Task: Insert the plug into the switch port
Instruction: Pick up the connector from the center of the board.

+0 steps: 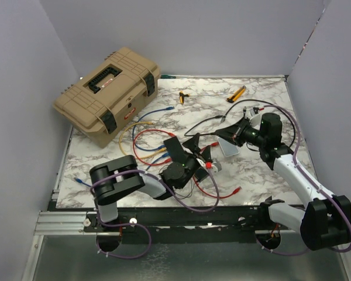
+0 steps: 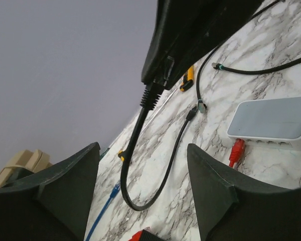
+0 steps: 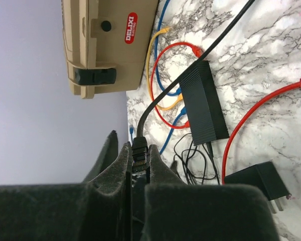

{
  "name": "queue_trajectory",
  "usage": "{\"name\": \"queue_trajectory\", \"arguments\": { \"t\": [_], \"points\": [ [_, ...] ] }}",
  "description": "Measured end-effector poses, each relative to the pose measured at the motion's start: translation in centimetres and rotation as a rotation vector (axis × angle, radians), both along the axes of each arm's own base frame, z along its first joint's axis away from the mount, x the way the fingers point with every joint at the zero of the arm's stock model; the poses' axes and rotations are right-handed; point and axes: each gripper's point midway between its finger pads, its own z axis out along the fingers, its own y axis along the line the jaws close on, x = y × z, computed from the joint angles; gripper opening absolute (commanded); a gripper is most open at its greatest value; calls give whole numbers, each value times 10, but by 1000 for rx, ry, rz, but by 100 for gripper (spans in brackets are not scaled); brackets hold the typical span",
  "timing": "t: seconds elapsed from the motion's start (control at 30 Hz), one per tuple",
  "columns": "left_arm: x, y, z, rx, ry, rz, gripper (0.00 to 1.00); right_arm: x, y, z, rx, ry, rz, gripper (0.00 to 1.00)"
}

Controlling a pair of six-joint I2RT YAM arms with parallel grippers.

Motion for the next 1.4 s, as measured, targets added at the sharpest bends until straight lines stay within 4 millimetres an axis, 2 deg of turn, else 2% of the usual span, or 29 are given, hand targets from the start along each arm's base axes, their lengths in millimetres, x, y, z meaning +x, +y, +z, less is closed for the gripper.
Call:
{"name": "queue_trajectory", "arguments": {
  "t": [0.07,0.2,0.3,0.5,0.67,1.2,1.4],
  "points": [
    [1,-3,-5,6,-40,20,70,-1,0,-1,9,26,-7,1],
    [8,-15,-33,104,-88,66,67,-3,2,2,30,41,-15,1],
    [11,-21,-39,136,-106,82,66,-4,2,4,36,44,-16,1],
    [18,-27,-20,148,-170,123,65,-8,3,11,44,27,-12,1],
    [18,-26,-17,225,-231,138,65,-9,3,10,51,36,-15,1],
    [-22,-43,-10,474,-441,131,62,-8,4,-7,42,86,-16,1],
    [-18,-41,1,459,-429,194,59,-8,3,-7,41,85,-15,1]
  ]
}}
